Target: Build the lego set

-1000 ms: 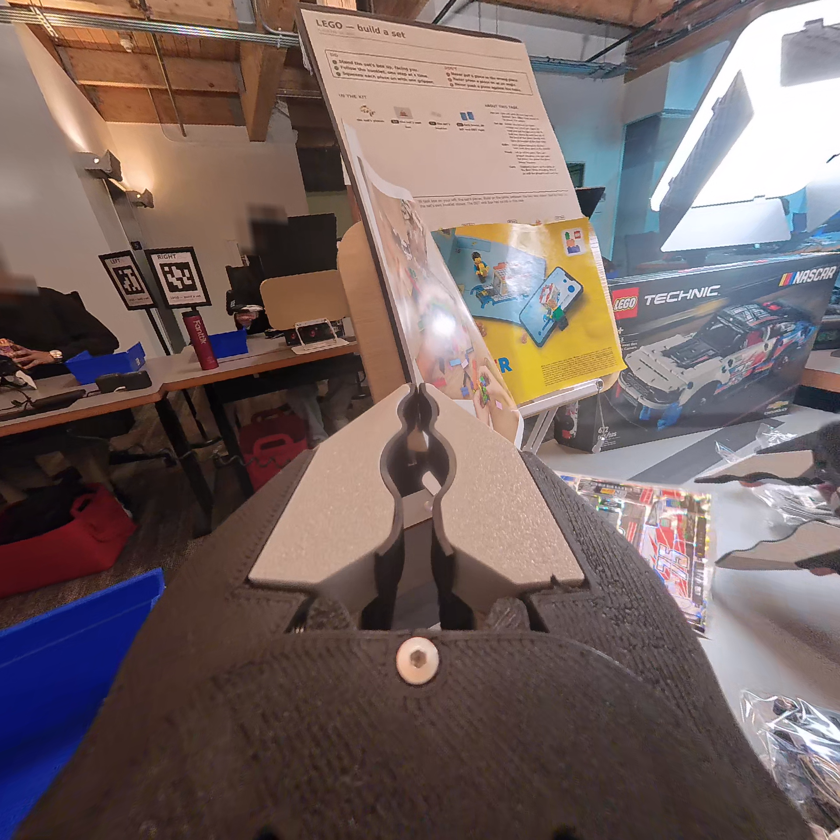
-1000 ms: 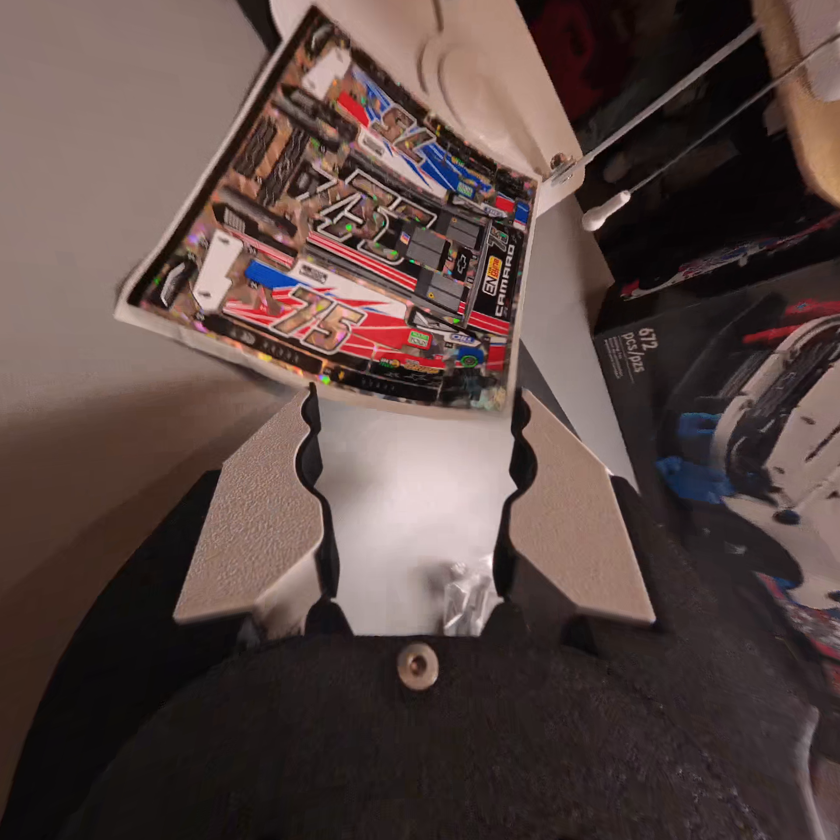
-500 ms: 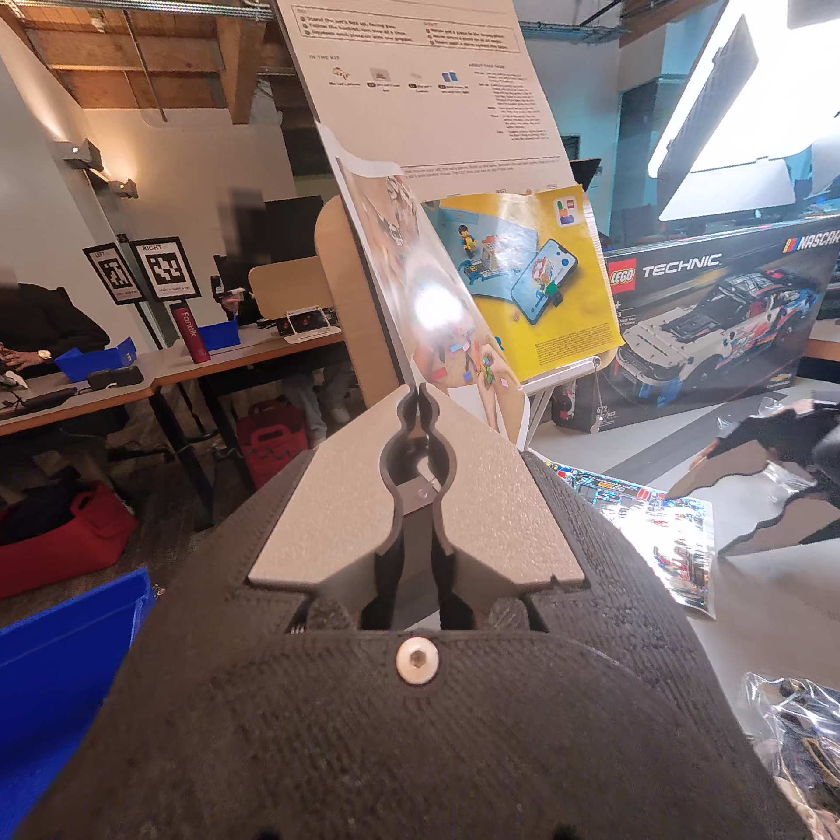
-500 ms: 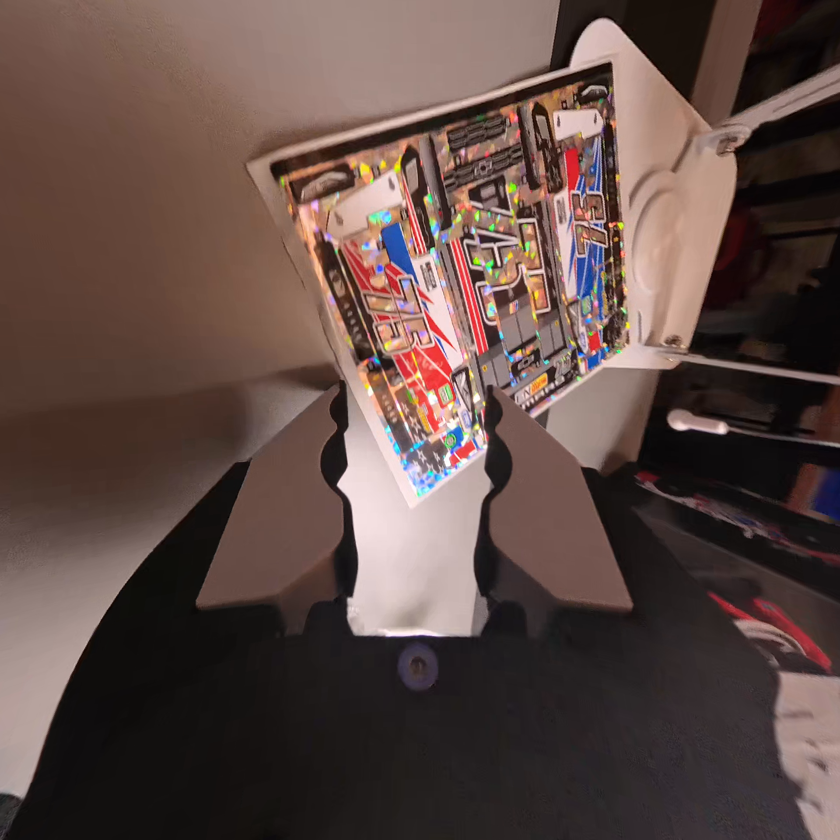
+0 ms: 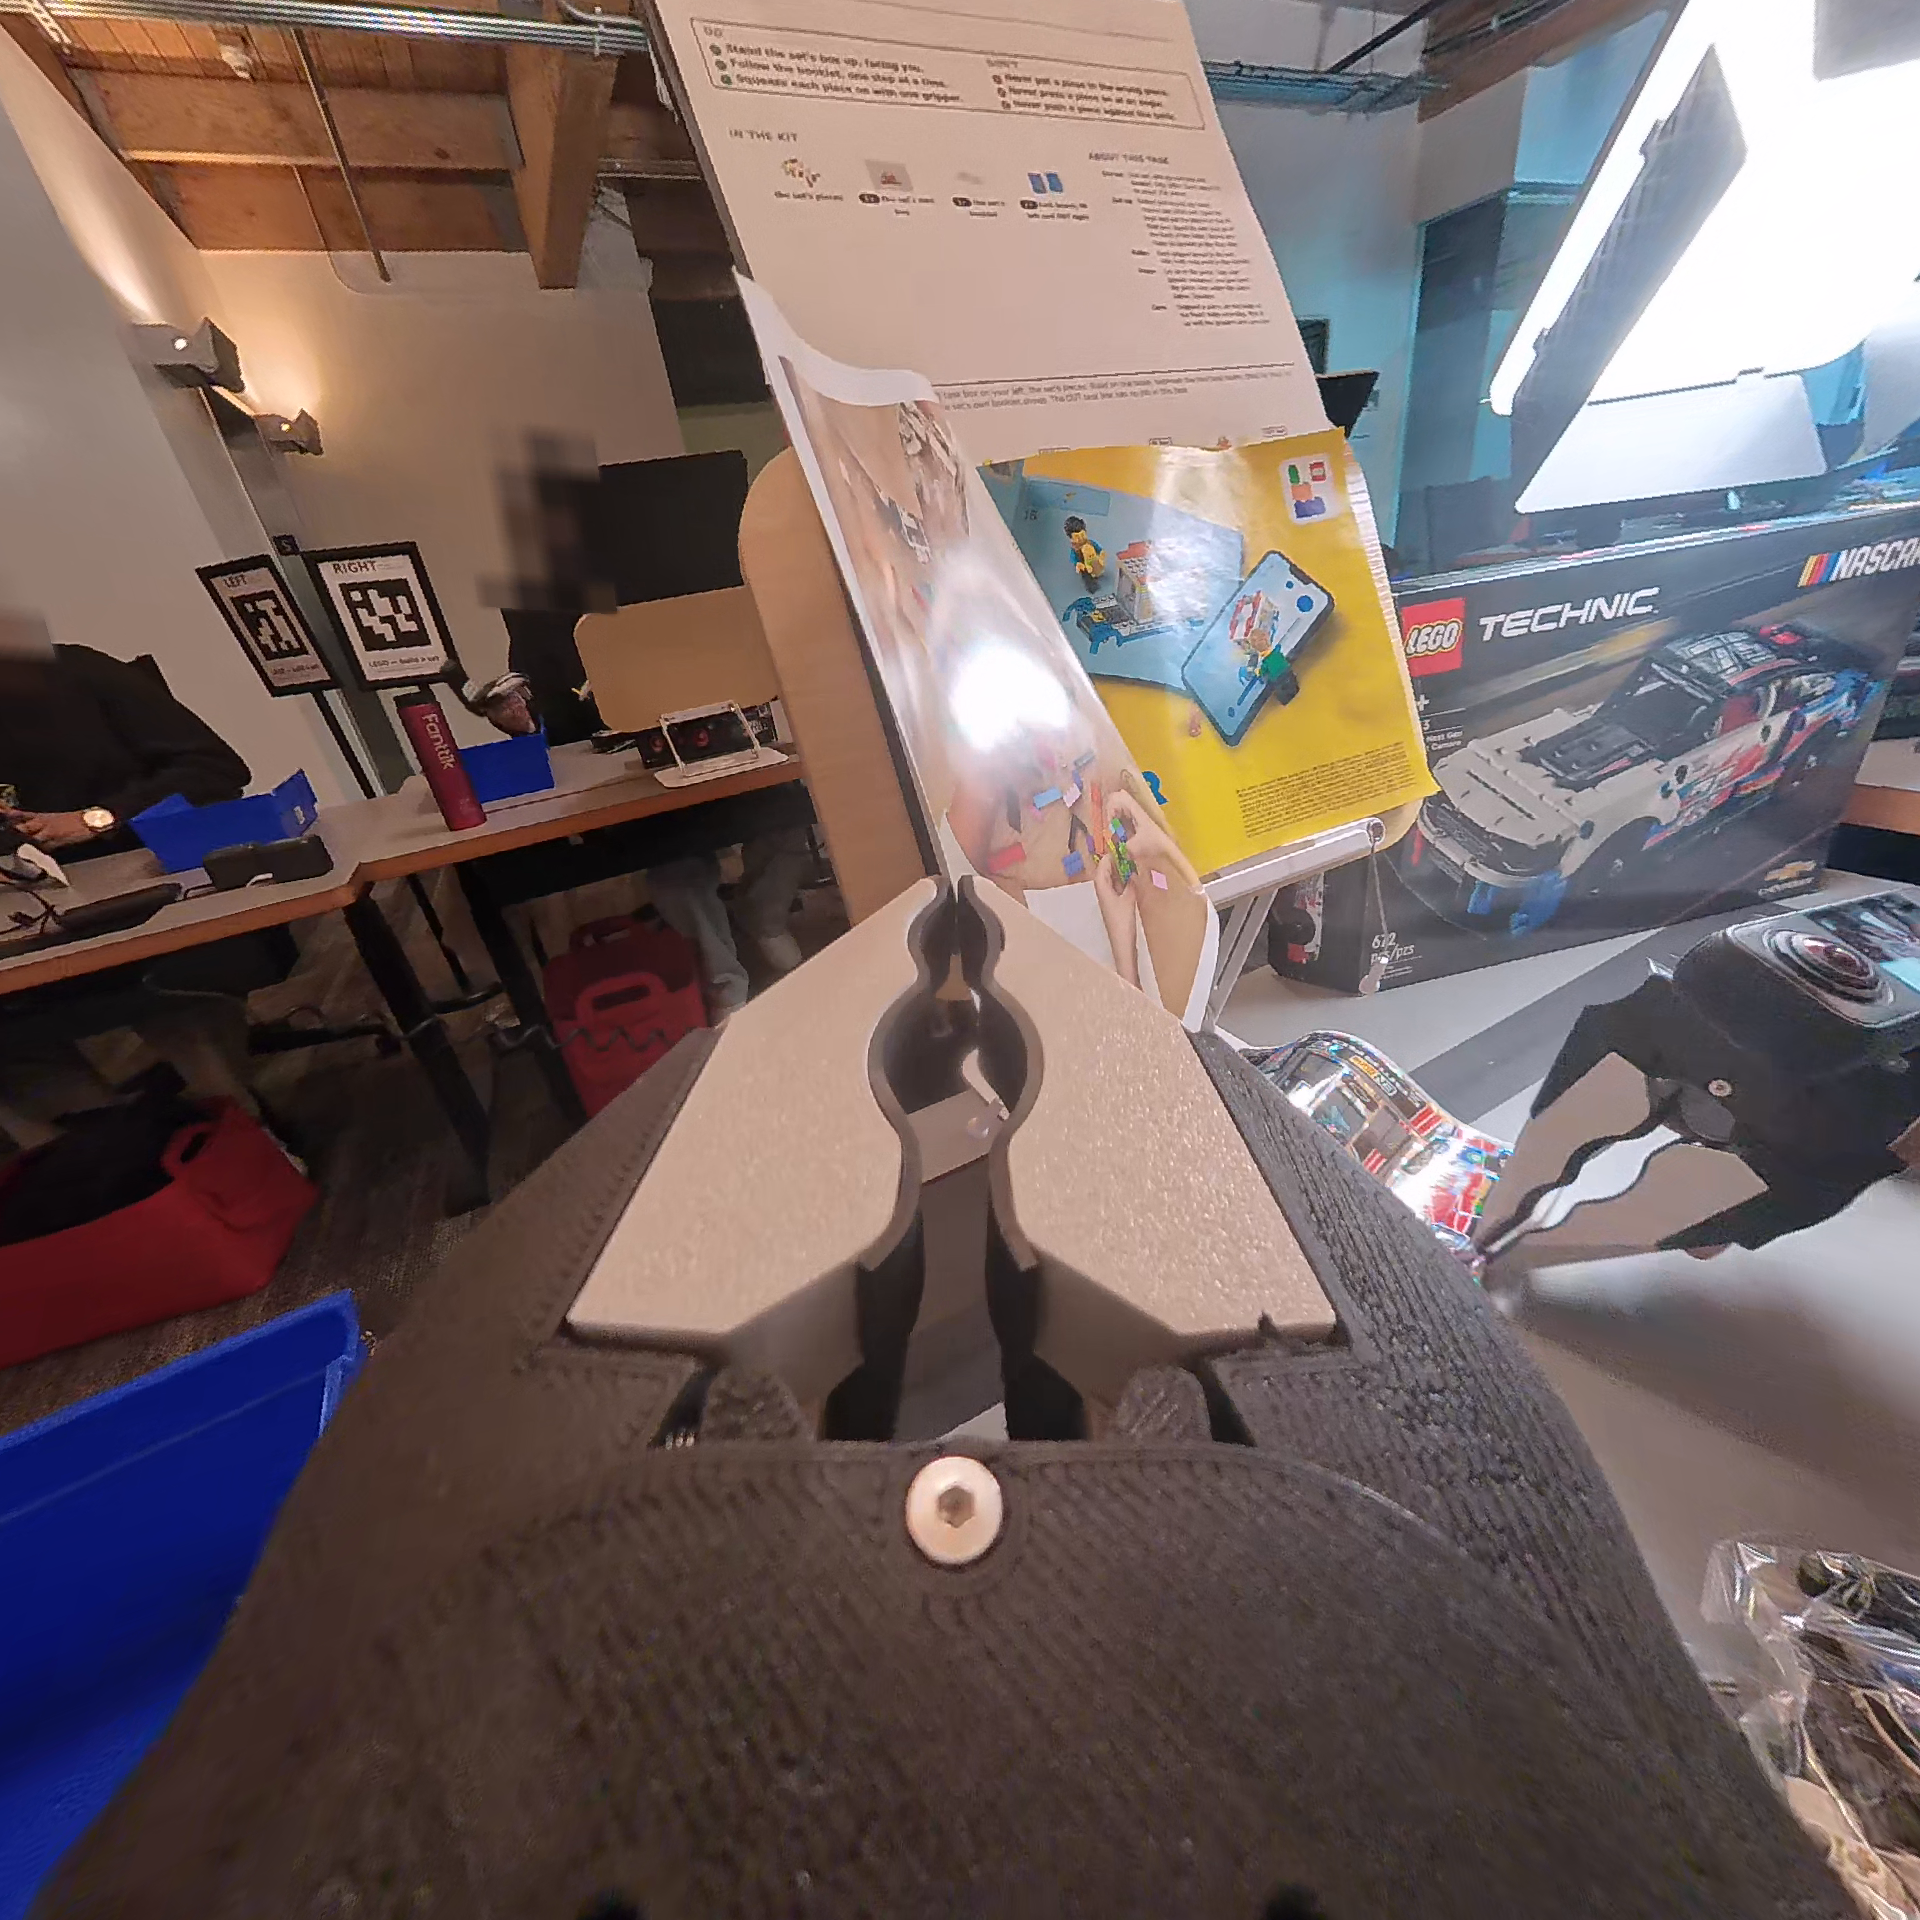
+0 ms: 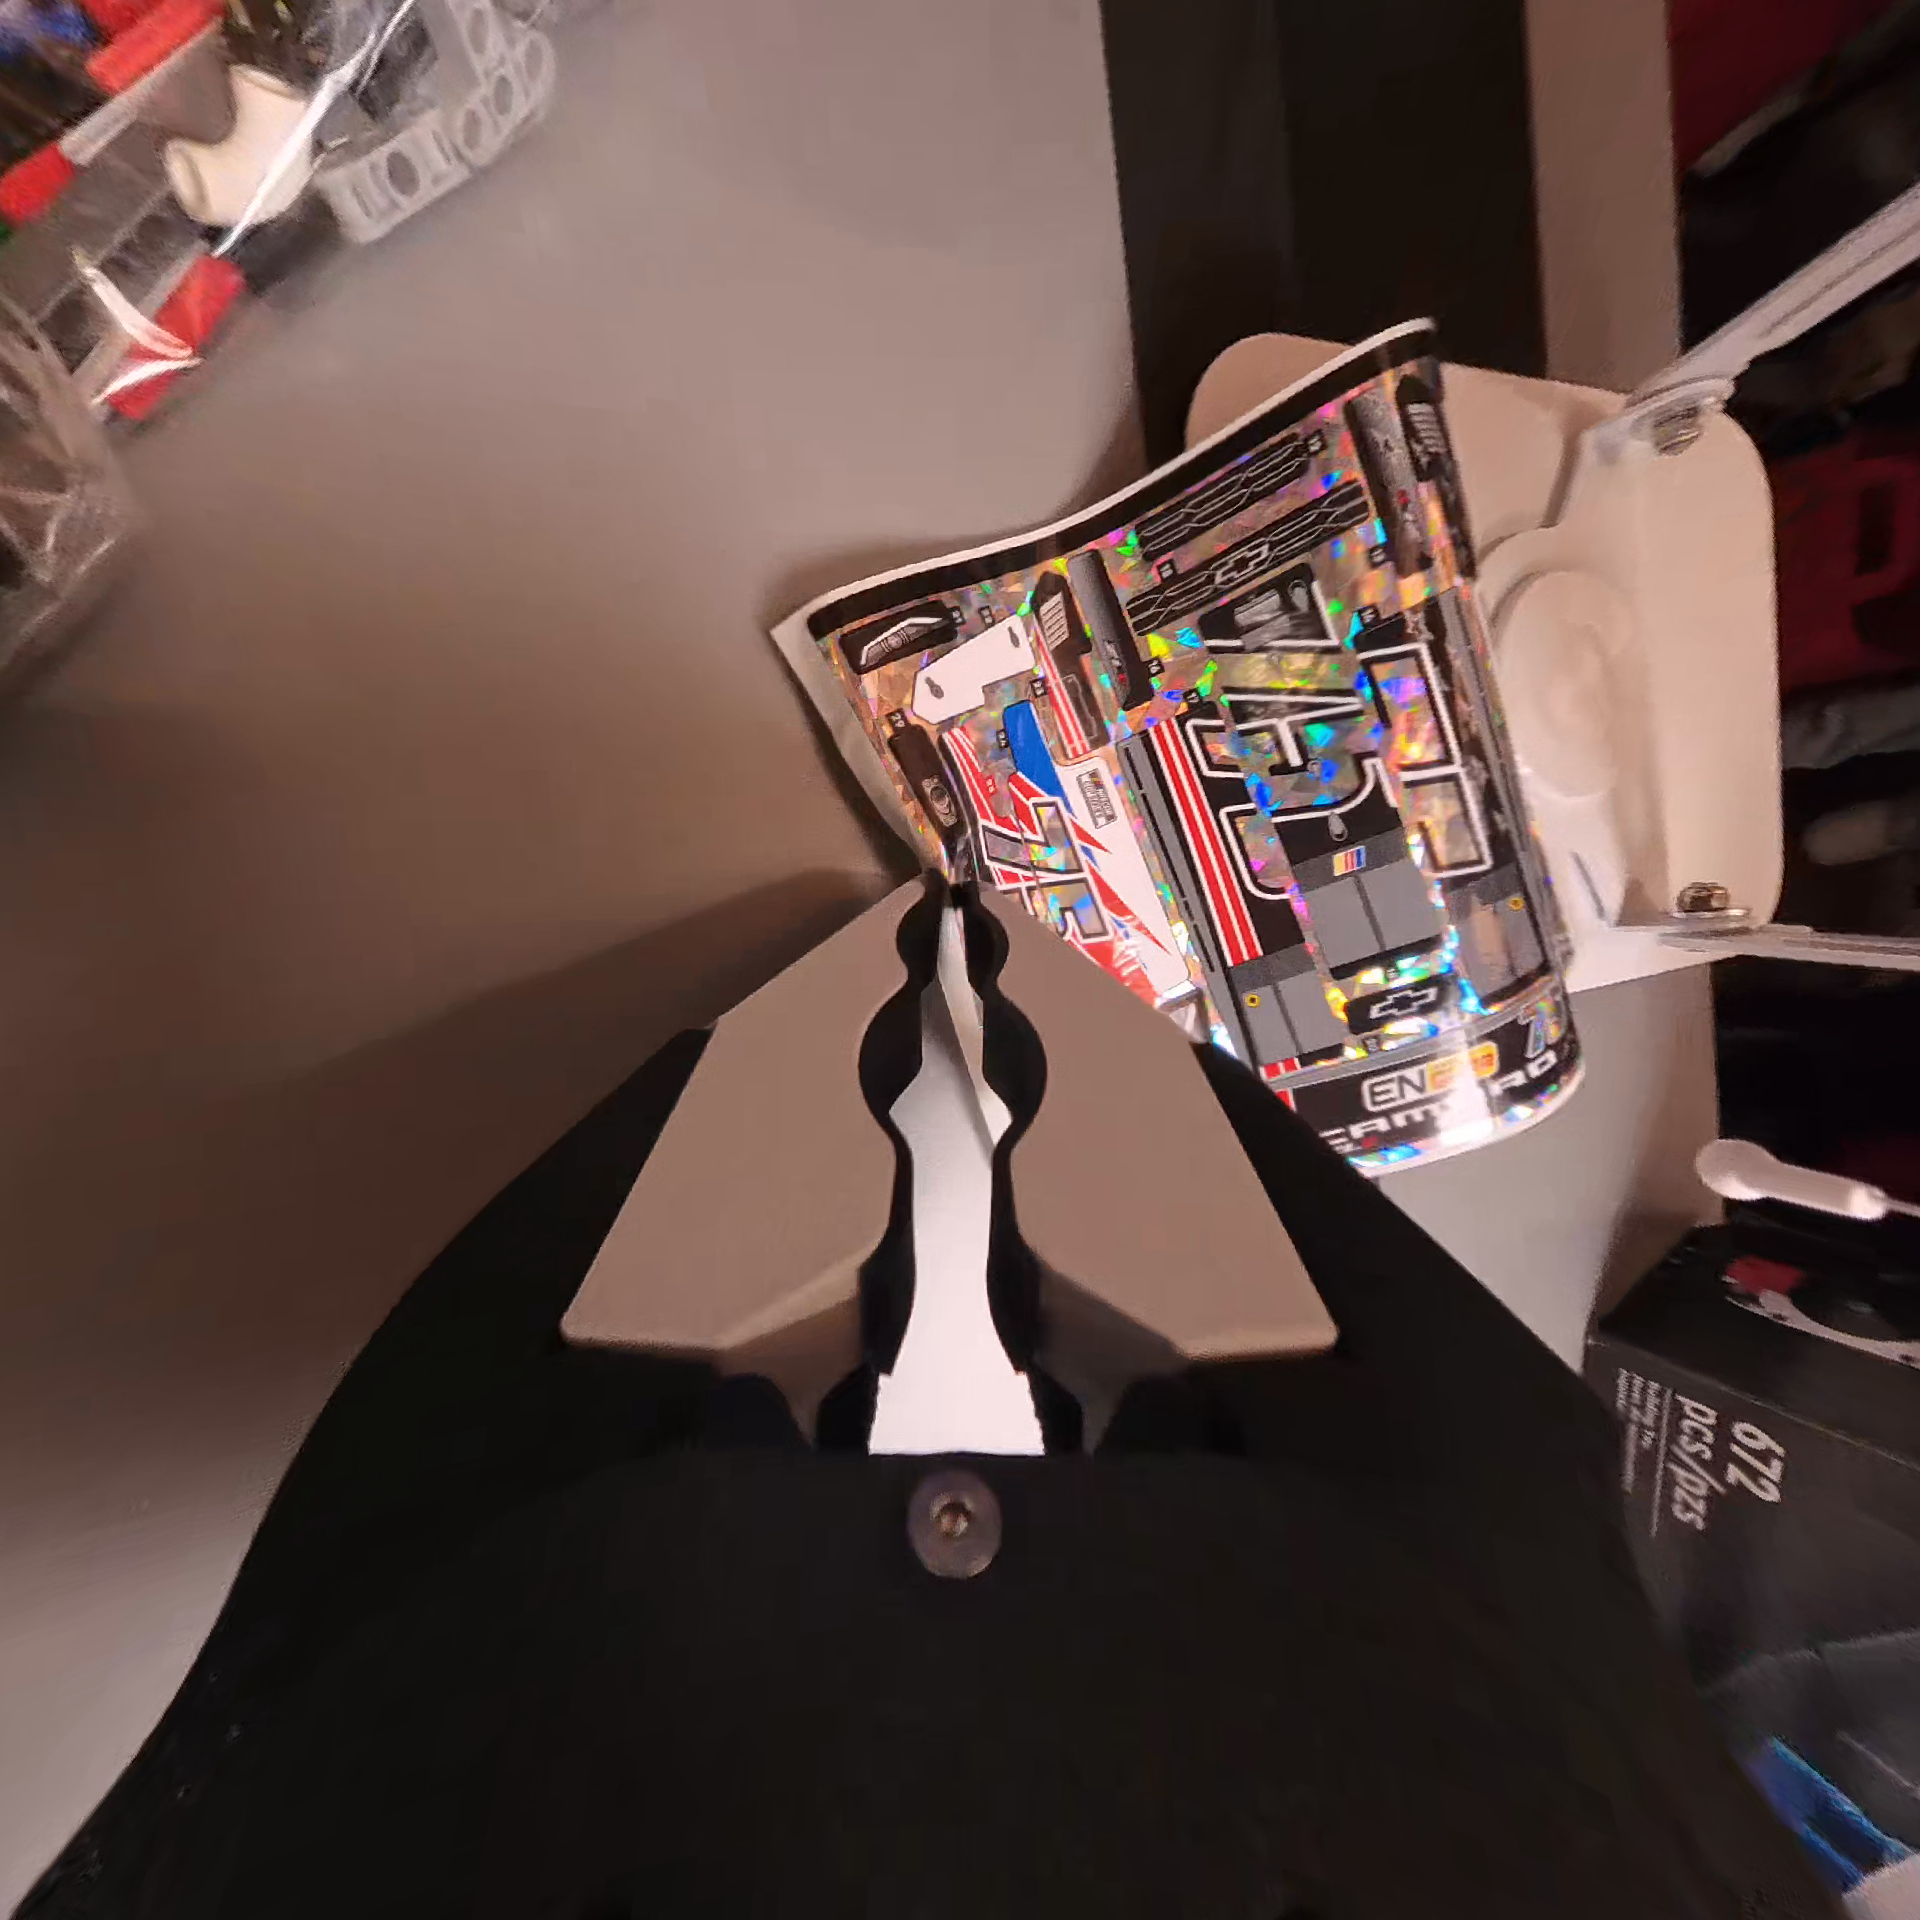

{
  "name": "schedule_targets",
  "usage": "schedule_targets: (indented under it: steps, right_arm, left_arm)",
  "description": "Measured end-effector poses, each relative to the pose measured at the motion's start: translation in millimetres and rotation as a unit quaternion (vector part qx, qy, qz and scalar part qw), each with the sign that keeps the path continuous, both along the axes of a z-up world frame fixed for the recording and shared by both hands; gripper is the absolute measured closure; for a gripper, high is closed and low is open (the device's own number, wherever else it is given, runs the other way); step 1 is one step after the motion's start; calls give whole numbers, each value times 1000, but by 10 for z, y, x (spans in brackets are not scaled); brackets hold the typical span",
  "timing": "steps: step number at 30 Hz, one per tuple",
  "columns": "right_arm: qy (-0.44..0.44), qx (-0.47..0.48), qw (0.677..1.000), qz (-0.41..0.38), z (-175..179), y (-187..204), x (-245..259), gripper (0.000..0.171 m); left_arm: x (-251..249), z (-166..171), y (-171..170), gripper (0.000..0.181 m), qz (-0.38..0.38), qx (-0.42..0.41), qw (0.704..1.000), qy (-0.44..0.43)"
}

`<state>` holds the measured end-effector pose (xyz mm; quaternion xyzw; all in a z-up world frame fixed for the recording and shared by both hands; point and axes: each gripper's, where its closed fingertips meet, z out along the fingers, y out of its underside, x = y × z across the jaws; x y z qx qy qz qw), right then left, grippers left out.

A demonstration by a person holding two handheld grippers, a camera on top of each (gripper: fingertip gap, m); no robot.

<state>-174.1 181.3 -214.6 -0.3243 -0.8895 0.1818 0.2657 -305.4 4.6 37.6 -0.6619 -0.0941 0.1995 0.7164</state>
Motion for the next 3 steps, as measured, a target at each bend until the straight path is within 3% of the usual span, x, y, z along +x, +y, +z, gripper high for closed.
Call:
schedule_targets:
  steps: [1,3]
  right_arm:
    - [13,5,1000,-9,27,17,-45,171]
    - [37,4,999,-8,100,-53,-93,171]
  left_arm:
    - [3,3,-1,181,0,0,1000,1]
    - [5,9,-6,181,0,1,1000,1]
